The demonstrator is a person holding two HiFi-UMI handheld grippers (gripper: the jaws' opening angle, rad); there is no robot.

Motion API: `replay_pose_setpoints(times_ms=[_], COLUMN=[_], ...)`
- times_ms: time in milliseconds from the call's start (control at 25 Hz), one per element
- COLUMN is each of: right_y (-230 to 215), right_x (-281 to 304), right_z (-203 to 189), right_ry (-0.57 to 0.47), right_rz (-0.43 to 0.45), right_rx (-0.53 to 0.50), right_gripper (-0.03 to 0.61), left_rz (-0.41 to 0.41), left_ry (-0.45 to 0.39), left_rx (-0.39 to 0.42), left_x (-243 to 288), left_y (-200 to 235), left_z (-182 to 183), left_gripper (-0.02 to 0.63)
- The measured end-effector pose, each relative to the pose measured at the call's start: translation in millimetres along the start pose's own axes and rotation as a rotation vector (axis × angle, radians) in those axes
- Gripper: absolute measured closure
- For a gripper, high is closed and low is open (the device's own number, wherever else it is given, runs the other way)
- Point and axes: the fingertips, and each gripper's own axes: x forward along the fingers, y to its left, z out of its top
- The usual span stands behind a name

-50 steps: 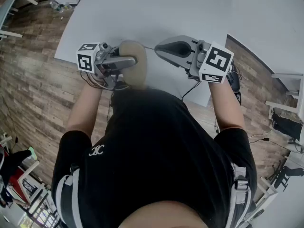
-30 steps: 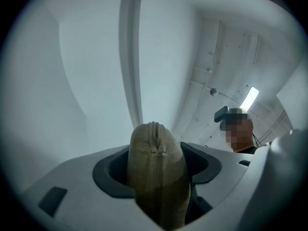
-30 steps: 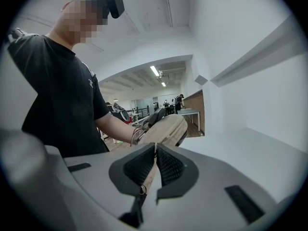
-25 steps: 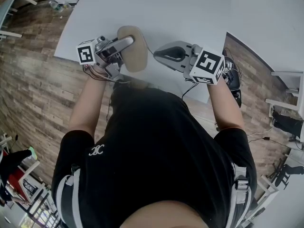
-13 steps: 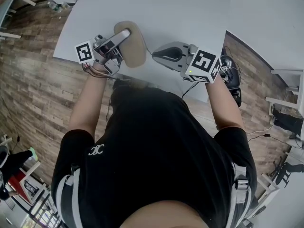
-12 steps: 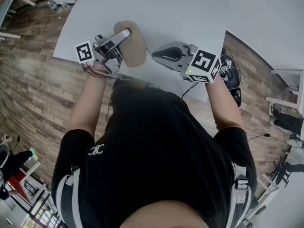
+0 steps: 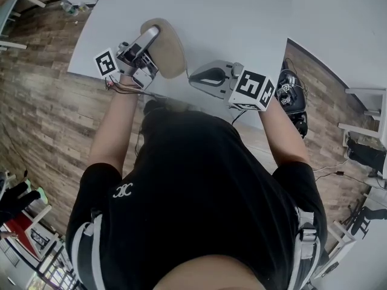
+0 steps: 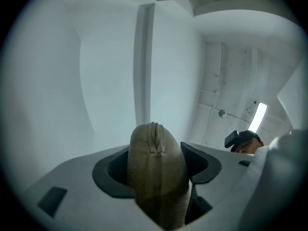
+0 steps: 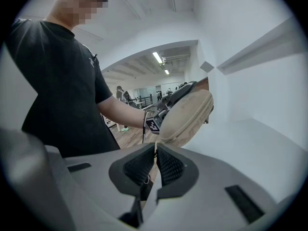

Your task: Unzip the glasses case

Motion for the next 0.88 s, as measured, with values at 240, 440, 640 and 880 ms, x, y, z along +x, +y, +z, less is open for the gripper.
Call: replay_pose_setpoints(times_ms=[240,440,640,880], right_y=[9,11,17,11], right_x=[13,31,46,55], right_z=[1,-3,0,-3], right_ry=[0.005,0.016,0.001,-0.015], right_rz=[0.008,0.02,0.025,-0.014], right_rx=[-0.01,-0.018,-0.002,0.012], right_gripper=[0.552,0.552,0.552,0.552], left_rz=[0.009,0.018,0.016,0.032], left_ry=[-0.059,-0.08,-0.117,-0.096], left_rx=[-0.019,-0.032,-0.055,-0.061], left_x=[0,-4,-4,7], left_y=[-1,7,8,18], left_z=[7,11,12,7], left_gripper=[0.319,0.319,0.319,0.319])
